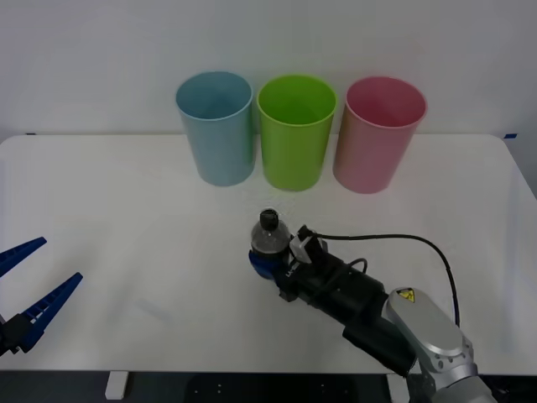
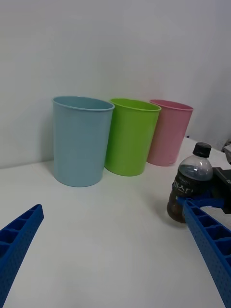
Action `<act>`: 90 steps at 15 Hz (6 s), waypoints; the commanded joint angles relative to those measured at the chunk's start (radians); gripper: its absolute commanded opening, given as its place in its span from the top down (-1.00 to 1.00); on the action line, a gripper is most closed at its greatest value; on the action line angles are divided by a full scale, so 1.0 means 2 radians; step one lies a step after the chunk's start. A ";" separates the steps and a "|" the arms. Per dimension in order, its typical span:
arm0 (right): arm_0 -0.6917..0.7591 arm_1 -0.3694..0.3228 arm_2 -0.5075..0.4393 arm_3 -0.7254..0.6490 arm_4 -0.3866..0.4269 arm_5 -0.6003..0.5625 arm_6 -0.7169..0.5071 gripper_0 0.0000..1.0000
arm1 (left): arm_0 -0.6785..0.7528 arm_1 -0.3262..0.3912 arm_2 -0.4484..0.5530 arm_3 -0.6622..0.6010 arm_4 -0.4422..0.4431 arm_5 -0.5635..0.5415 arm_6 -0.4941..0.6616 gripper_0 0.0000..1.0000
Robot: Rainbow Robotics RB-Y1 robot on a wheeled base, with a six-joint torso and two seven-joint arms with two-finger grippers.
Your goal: Grasp the object on the table and drop it into the matching bin: aluminum can to the light blue bin, PET bottle to the pink bin.
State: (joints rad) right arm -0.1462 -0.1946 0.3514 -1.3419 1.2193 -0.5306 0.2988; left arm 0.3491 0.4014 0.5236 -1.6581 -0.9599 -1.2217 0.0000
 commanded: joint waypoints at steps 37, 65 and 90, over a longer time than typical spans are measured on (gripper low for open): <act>-0.097 -0.269 -0.163 -0.184 -0.031 -0.002 -0.377 1.00 | 0.000 0.000 0.000 0.000 0.000 0.000 0.000 -1.00; -0.252 -0.160 -0.219 0.040 0.158 -0.001 -0.373 -1.00 | 0.000 0.000 0.000 0.000 0.000 0.000 0.000 -1.00; -0.075 -0.159 -0.249 -0.161 0.073 -0.088 -0.333 -1.00 | 0.000 0.000 0.000 0.000 0.000 0.000 0.000 -1.00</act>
State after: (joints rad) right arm -0.3140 -0.5124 -0.1376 -1.6492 1.3695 -0.6939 -0.3746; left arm 0.3491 0.4014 0.5236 -1.6581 -0.9599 -1.2217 0.0000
